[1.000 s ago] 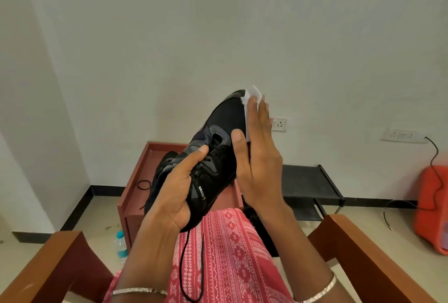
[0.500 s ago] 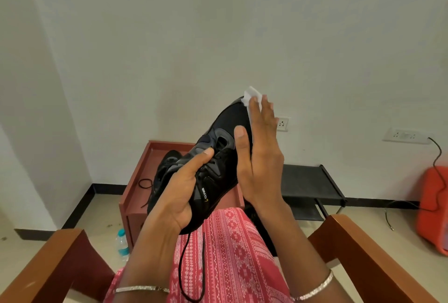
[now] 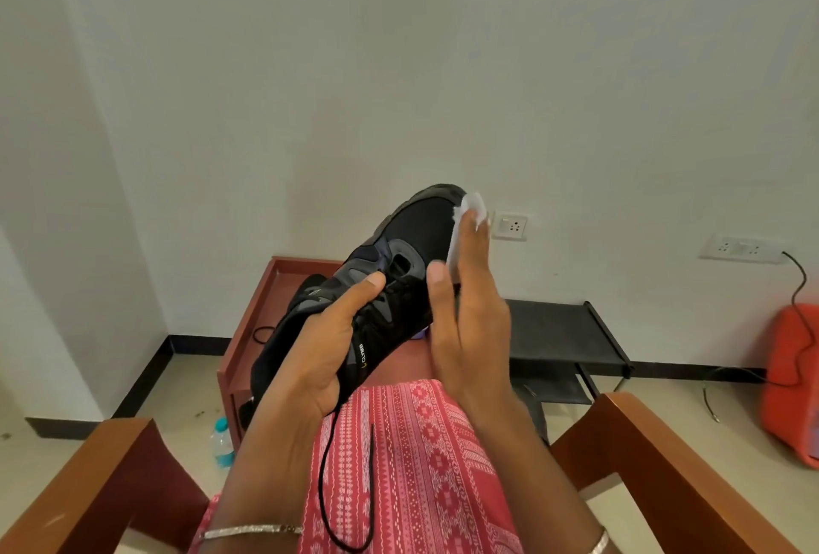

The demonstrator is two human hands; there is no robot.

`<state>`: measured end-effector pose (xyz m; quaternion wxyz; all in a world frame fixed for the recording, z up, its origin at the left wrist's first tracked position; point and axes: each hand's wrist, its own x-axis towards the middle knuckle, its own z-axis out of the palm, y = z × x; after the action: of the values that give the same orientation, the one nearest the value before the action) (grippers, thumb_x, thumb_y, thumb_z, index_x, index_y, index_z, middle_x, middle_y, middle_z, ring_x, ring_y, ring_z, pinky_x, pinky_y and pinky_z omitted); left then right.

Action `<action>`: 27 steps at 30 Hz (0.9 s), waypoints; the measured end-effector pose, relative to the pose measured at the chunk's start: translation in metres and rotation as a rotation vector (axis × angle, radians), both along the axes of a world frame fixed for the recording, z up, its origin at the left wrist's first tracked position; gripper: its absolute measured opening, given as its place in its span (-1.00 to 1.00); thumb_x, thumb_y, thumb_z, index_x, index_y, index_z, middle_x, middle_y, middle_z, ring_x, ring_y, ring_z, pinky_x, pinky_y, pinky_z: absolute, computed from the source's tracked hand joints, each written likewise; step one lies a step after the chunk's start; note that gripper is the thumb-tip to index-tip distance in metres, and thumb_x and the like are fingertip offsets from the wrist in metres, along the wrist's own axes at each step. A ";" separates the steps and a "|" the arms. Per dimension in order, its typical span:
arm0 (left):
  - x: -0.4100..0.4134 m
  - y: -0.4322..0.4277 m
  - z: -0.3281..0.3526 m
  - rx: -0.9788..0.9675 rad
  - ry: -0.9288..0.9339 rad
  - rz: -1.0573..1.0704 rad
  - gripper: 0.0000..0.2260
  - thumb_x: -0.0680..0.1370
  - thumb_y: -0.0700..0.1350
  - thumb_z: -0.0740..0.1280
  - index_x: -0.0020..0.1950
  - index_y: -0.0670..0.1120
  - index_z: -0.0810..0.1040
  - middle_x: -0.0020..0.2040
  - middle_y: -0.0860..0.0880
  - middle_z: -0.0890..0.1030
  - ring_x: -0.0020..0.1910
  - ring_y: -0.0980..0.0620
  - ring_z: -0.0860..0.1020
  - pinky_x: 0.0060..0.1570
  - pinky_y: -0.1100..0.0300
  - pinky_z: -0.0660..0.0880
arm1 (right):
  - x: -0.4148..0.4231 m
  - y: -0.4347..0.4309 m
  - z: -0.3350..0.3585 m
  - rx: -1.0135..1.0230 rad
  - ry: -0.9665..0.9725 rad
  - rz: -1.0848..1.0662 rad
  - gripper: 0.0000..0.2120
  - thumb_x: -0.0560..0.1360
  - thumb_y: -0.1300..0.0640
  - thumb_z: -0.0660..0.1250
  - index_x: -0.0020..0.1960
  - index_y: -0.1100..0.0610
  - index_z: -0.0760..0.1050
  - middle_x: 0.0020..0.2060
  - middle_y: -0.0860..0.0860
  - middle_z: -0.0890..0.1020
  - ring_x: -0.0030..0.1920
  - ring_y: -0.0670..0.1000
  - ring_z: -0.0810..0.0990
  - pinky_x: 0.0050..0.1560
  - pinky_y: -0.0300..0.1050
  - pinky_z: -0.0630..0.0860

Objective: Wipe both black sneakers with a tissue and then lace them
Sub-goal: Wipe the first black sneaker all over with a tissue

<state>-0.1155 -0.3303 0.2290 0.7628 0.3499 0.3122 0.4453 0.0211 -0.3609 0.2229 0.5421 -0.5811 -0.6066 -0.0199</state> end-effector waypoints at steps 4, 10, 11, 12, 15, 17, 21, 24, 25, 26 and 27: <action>0.002 0.001 -0.002 0.057 0.077 0.043 -0.64 0.48 0.01 0.45 0.25 -0.07 0.64 0.12 -0.16 0.70 0.13 -0.16 0.67 0.33 -0.13 0.47 | 0.005 0.010 0.018 0.032 -0.085 -0.034 -0.44 0.69 -0.10 0.04 0.63 -0.06 -0.03 0.61 -0.17 -0.05 0.61 -0.09 -0.06 0.56 0.00 0.20; 0.000 0.000 0.000 0.064 0.094 0.060 -0.73 0.53 -0.03 0.43 0.19 -0.08 0.66 0.04 -0.14 0.73 0.06 -0.11 0.70 0.22 -0.07 0.54 | -0.006 -0.005 -0.010 -0.008 -0.171 -0.004 -0.38 0.70 -0.02 0.10 0.64 0.01 -0.13 0.61 -0.12 -0.20 0.62 0.00 -0.13 0.44 -0.08 0.34; 0.001 0.000 0.000 0.065 0.085 0.057 -0.74 0.54 -0.05 0.42 0.19 -0.08 0.66 0.05 -0.14 0.73 0.07 -0.10 0.70 0.22 -0.07 0.54 | -0.010 -0.009 -0.020 -0.017 -0.192 0.019 -0.37 0.69 0.00 0.11 0.64 0.04 -0.13 0.62 -0.08 -0.20 0.62 0.03 -0.14 0.45 0.09 0.37; 0.001 0.001 0.000 0.071 0.086 0.056 -0.75 0.53 -0.05 0.42 0.19 -0.07 0.67 0.05 -0.13 0.73 0.08 -0.09 0.69 0.24 -0.06 0.53 | -0.013 -0.012 -0.030 -0.025 -0.215 0.040 -0.37 0.70 0.00 0.11 0.64 0.07 -0.12 0.62 -0.05 -0.18 0.62 0.05 -0.15 0.45 0.20 0.37; 0.001 0.003 -0.004 0.079 0.119 0.057 -0.70 0.47 0.00 0.46 0.17 -0.05 0.68 0.07 -0.10 0.72 0.11 -0.08 0.68 0.29 -0.08 0.49 | -0.011 -0.011 -0.041 -0.051 -0.262 0.041 -0.40 0.70 -0.05 0.06 0.63 0.11 -0.06 0.63 -0.02 -0.12 0.62 0.02 -0.15 0.49 0.26 0.25; 0.002 0.004 -0.005 0.081 0.135 0.062 -0.72 0.50 -0.01 0.45 0.17 -0.07 0.68 0.07 -0.11 0.73 0.09 -0.06 0.69 0.24 -0.04 0.52 | -0.004 -0.003 -0.034 -0.046 -0.304 0.011 -0.42 0.70 -0.05 0.03 0.63 0.15 -0.03 0.62 0.02 -0.08 0.61 -0.01 -0.16 0.55 0.23 0.13; 0.004 0.005 -0.009 0.097 0.172 0.061 -0.70 0.51 0.00 0.46 0.21 -0.04 0.66 0.08 -0.06 0.72 0.10 -0.04 0.69 0.26 -0.03 0.52 | 0.008 0.014 -0.010 -0.055 -0.312 -0.075 -0.41 0.71 -0.05 -0.01 0.63 0.16 -0.08 0.62 0.04 -0.11 0.61 0.01 -0.21 0.59 0.18 0.00; 0.006 0.004 -0.010 0.101 0.151 0.036 -0.70 0.52 -0.03 0.45 0.23 -0.06 0.65 0.11 -0.06 0.72 0.12 -0.03 0.68 0.26 0.00 0.52 | 0.005 0.011 -0.010 -0.059 -0.294 -0.061 -0.41 0.71 -0.06 0.00 0.63 0.15 -0.07 0.62 0.02 -0.12 0.61 -0.01 -0.22 0.58 0.19 0.03; 0.006 0.003 -0.010 0.100 0.137 0.033 -0.71 0.51 -0.06 0.44 0.21 -0.08 0.66 0.10 -0.08 0.72 0.11 -0.04 0.68 0.24 0.01 0.53 | 0.000 0.006 -0.013 -0.071 -0.281 -0.028 -0.42 0.71 -0.09 -0.01 0.63 0.12 -0.07 0.62 -0.01 -0.12 0.60 -0.04 -0.22 0.57 0.20 0.07; 0.006 0.003 -0.009 0.101 0.131 0.039 -0.72 0.50 -0.07 0.45 0.19 -0.10 0.67 0.09 -0.10 0.72 0.10 -0.04 0.69 0.21 0.02 0.54 | -0.004 0.000 -0.019 -0.087 -0.269 0.011 -0.42 0.70 -0.11 -0.02 0.64 0.09 -0.06 0.62 -0.04 -0.13 0.60 -0.07 -0.22 0.56 0.21 0.12; 0.006 0.003 -0.010 0.105 0.134 0.051 -0.73 0.51 -0.09 0.45 0.19 -0.11 0.67 0.07 -0.10 0.72 0.08 -0.03 0.69 0.19 0.04 0.55 | -0.007 -0.005 -0.025 -0.101 -0.263 0.048 -0.42 0.70 -0.12 -0.01 0.64 0.06 -0.06 0.62 -0.07 -0.13 0.60 -0.09 -0.21 0.54 0.22 0.18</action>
<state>-0.1100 -0.3269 0.2191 0.7093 0.4101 0.3476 0.4561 0.0137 -0.3659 0.1982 0.4284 -0.5855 -0.6863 -0.0523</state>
